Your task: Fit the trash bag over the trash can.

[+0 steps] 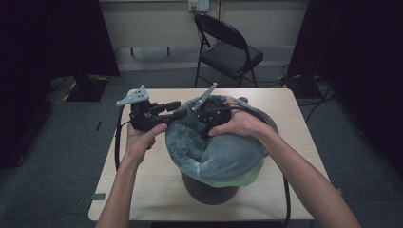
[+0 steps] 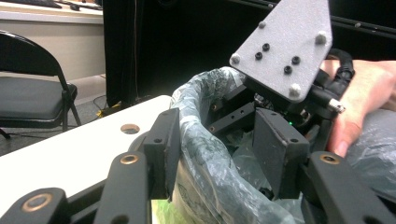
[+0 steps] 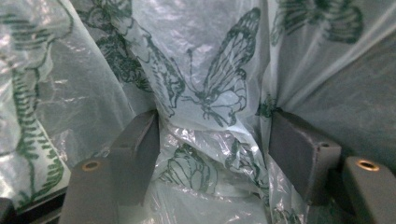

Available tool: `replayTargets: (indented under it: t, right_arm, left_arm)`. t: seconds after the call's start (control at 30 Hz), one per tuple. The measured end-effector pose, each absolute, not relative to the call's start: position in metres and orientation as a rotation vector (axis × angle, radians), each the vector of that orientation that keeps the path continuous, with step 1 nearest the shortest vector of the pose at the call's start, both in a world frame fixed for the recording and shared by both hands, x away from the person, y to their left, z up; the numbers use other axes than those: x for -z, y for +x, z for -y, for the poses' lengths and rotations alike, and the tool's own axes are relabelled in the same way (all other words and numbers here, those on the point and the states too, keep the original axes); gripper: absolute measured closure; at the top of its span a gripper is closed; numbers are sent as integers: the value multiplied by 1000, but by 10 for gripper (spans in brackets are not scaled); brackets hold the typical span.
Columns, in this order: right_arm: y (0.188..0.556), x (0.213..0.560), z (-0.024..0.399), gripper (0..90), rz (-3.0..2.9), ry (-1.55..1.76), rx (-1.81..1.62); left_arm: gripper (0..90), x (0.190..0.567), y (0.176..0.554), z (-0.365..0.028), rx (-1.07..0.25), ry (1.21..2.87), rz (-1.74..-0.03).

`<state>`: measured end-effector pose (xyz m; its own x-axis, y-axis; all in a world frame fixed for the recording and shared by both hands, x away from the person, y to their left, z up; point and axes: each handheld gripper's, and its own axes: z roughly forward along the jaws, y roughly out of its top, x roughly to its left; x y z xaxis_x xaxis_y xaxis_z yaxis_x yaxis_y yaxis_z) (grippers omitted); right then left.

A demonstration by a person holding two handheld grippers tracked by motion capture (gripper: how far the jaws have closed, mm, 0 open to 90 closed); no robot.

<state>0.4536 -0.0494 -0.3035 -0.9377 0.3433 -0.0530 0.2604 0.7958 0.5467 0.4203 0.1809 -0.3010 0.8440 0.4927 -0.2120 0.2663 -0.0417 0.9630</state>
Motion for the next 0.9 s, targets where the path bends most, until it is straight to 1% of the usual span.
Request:
replayTargets:
  t: [0.07,0.13,0.17,0.23,0.33,0.47,0.53,0.67,0.8,0.9]
  right_arm:
    - [452,299,50,322,-2821,488,-858]
    - [451,286,56,290,-2778,510,-967]
    - [450,279,61,283,-2756,499,-1009]
    - [447,265,70,280,-2699,523,-1129]
    - [440,254,75,278,-2638,506,-1246]
    - [426,262,57,287,-2668,391,-1227]
    - [422,269,47,307,-2706,362,-1184]
    - [414,284,31,318,-2788,263,-1106]
    - [409,293,27,316,-2893,226,-1043]
    - [403,297,25,306,-2951,145,-975]
  left_arm:
    - [535,301,422,-181,-210,1639,-611]
    - [549,303,426,-179,-214,1670,-621]
    - [540,304,428,-179,-204,1665,-619]
    - [546,305,430,-178,-210,1654,-624]
    - [560,306,437,-175,-195,1642,-636]
    - [538,306,443,-175,-174,1649,-641]
    - [534,305,443,-175,-179,1656,-643]
    - [534,304,442,-175,-193,1660,-644]
    - [531,304,440,-175,-198,1654,-651]
    - [511,302,436,-178,-189,1636,-644]
